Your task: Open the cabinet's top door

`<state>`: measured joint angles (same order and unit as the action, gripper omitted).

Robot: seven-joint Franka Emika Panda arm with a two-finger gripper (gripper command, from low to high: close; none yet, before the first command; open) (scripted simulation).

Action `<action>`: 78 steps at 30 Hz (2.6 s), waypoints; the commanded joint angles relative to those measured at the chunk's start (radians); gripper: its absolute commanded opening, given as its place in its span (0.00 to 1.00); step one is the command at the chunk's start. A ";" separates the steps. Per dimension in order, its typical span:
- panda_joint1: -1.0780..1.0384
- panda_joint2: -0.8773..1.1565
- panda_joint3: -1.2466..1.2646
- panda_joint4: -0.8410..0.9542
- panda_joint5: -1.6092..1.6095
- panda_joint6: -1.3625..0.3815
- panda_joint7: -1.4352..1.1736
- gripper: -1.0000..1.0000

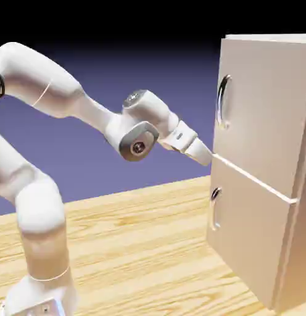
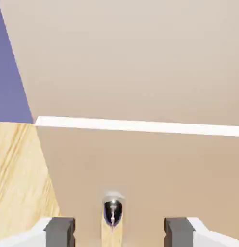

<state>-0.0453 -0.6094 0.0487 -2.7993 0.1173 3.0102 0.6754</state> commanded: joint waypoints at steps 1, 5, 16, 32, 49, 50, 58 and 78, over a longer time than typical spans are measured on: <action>-0.021 -0.015 0.018 0.004 0.044 -0.010 -0.024 0.50; -0.106 -0.073 0.090 0.020 0.218 -0.050 -0.122 0.50; -0.340 -0.234 0.289 0.063 0.696 -0.159 -0.389 0.50; -0.679 -0.467 0.578 0.127 1.392 -0.318 -0.778 0.50; -1.040 -0.715 0.885 0.194 2.131 -0.486 -1.192 0.50; -1.061 -0.730 0.903 0.198 2.175 -0.496 -1.216 0.50; -1.260 -0.717 1.023 0.337 2.349 -0.535 -1.293 0.50; -1.114 -0.614 0.506 -0.021 1.985 -1.275 -1.532 0.00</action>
<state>-1.1593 -1.2239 0.5544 -2.8205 2.1018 1.7346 -0.8567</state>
